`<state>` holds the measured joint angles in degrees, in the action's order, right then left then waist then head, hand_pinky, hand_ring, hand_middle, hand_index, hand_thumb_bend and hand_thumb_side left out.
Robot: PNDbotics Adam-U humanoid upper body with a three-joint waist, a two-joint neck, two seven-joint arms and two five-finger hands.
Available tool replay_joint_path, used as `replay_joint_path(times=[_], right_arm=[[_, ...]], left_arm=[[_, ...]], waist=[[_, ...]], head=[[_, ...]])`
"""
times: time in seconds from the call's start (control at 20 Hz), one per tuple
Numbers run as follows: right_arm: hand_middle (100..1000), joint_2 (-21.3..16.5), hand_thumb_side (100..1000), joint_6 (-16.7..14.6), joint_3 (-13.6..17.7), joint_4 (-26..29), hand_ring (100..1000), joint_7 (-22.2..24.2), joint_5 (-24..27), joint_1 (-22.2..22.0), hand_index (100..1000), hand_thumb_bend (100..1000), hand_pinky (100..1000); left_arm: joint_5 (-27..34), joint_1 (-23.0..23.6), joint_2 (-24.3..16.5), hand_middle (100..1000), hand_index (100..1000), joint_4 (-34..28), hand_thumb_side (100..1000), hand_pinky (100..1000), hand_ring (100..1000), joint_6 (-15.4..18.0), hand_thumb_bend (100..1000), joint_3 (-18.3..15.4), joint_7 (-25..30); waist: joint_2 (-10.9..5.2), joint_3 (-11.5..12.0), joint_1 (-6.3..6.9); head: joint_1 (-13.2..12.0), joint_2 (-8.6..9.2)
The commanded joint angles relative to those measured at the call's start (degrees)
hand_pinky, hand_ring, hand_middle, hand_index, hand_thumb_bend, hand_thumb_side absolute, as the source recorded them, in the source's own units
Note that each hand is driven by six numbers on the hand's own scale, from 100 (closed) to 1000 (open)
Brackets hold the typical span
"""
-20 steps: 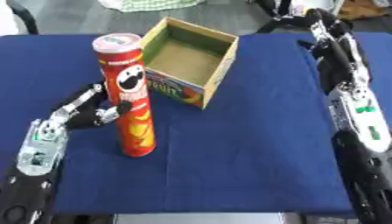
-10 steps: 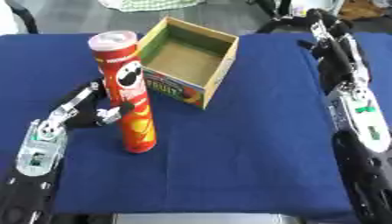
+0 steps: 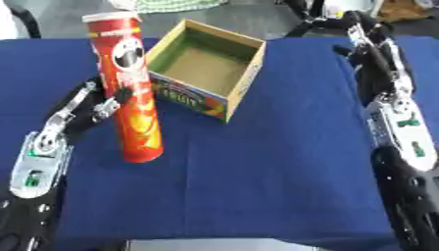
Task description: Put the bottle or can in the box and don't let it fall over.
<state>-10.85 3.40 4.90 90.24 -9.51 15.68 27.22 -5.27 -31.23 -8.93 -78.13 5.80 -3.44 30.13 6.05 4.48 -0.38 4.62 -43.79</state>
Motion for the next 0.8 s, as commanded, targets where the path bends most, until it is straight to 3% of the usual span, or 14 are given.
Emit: replay_joint_path(times=[0.05,0.4,0.8], right_arm=[[1000,-0.70,386,-0.09,0.25,0.65,1000,-0.19,0.34,0.76,824,389,800],[1000,-0.63,384,-0.11,0.24,0.74,1000,-0.20,0.36,1.00,824,402,800],[1000,-0.25,386,-0.17,0.20,1.06,1000,-0.20,0.40,1.79,824,401,800]], left_arm=[[2.55,-1.00,-0.64,480,396,-3.44,665,1000,725,-1.85,100,-0.78,-0.20],[7.38,-3.62,-3.02,478,395,-6.89,670,1000,724,-2.84,100,-0.82,-1.63],[9.57,-8.89,-5.96,474,393,-4.77,612,1000,721,0.82,100,0.02,-3.30]], waist=[[-0.96,0.11,0.13],[-1.04,-0.07,0.05],[-0.56,-1.03,0.05]], head=[[0.09,-0.14],[0.09,0.31],[-0.28,0.68]])
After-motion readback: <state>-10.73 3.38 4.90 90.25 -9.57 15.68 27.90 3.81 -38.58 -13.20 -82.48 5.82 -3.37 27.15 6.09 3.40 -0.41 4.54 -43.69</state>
